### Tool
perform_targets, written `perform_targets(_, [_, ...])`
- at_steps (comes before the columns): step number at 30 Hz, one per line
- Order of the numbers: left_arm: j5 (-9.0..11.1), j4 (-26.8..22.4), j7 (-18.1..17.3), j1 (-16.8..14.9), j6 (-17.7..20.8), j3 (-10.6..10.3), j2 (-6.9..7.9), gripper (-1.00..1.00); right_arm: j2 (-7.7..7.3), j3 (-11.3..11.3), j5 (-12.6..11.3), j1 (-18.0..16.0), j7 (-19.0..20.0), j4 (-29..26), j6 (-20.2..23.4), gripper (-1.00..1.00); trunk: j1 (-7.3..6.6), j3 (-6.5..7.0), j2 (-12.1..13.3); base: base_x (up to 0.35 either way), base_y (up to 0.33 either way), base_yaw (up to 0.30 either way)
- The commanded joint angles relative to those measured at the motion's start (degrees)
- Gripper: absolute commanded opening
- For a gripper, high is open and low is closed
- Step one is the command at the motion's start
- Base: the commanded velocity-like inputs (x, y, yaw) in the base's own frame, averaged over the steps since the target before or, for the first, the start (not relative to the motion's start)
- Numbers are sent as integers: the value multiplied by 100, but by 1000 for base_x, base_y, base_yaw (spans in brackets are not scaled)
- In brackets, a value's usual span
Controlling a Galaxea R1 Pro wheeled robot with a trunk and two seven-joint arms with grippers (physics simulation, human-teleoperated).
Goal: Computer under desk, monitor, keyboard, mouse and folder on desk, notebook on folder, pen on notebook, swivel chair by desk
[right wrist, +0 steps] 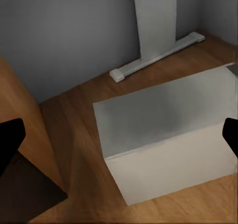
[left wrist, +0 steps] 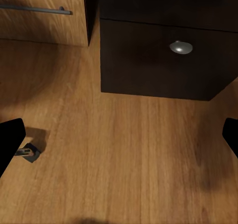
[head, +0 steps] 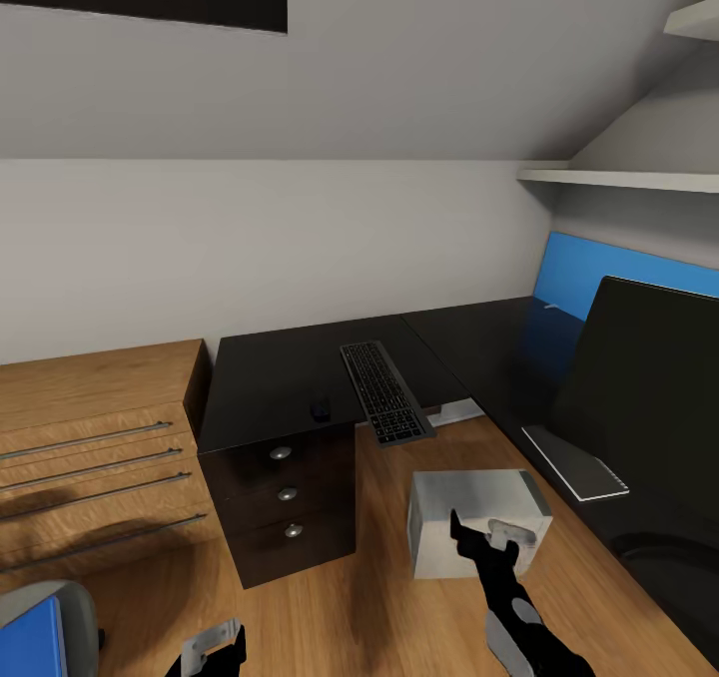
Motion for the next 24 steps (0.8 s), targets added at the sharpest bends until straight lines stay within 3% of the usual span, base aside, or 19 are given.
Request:
perform_targets(1, [45, 1, -6, -3, -19, 7, -3, 100, -9, 44, 19, -4, -158, -127, 158, 100, 0, -6, -3, 0, 0, 0])
perform_targets(2, [45, 1, -12, -3, -20, 6, -3, 100, -15, 36, 102, -5, -373, -397, 512, 100, 0, -6, -3, 0, 0, 0])
perform_targets(6, [45, 1, -26, -3, -23, 2, -3, 100, -21, 21, 209, -5, -814, -1051, 1183, 100, 0, -6, -3, 0, 0, 0])
perform_targets(9, [45, 1, -39, -3, -27, -3, -3, 100, -28, 21, 263, -5, -1131, -1404, 1396, 100, 0, -6, -3, 0, 0, 0])
perform_targets(15, [37, 1, -62, -3, -72, -8, -3, 100, -52, 20, 316, -6, -1513, -1505, 1476, 100, 0, -6, -3, 0, 0, 0])
perform_targets(24, [36, 1, -69, -3, -214, -17, -3, 100, -104, 25, 323, -4, -1615, -1427, 1368, 100, 0, -6, -3, 0, 0, 0])
